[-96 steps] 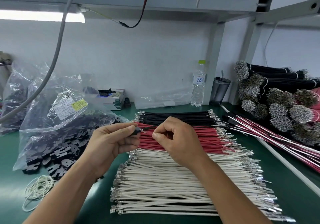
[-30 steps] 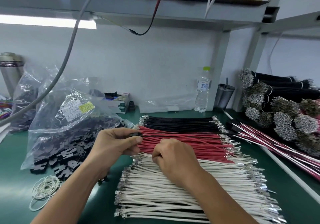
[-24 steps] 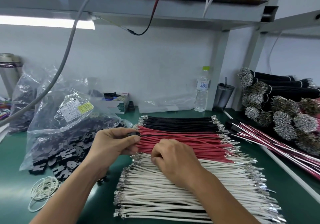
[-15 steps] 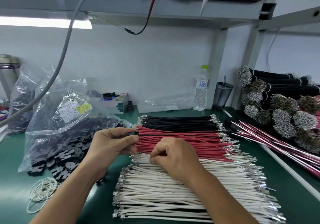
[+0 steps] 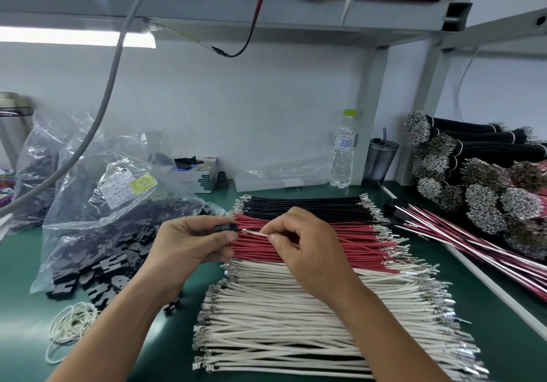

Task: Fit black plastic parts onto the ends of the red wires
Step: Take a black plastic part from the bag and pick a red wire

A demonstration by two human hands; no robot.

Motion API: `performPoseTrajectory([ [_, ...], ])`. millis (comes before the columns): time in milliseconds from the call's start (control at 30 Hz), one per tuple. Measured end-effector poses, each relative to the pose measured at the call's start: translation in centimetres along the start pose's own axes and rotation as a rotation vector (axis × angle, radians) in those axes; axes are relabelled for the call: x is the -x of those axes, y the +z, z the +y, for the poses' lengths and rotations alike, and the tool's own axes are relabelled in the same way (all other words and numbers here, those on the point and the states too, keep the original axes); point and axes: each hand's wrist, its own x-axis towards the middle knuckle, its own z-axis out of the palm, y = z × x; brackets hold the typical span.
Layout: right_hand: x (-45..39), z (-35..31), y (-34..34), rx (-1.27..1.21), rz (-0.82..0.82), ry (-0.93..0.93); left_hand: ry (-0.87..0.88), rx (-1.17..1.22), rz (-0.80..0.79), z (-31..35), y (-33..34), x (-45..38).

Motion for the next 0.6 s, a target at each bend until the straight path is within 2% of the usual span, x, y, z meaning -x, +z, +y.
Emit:
performPoseTrajectory([
  [100, 0.0, -0.22, -0.2, 0.007, 0.079, -0.079, 0.012, 0.014, -0.054, 0.27, 0.27, 0.29],
  [267, 0.03, -0.36, -0.03, 0.034, 0.068, -0.127, 0.016, -0.004, -0.095, 0.38, 0.52, 0.51],
  [500, -0.09, -0.93, -0.39, 0.272, 0.121, -0.272, 0.03, -0.023, -0.114, 0.57, 0.66, 0.77],
  [600, -0.02, -1.06, -0.08, 0.289, 0.116, -0.281, 0.041, -0.057, -0.141, 0.59, 0.65, 0.93],
])
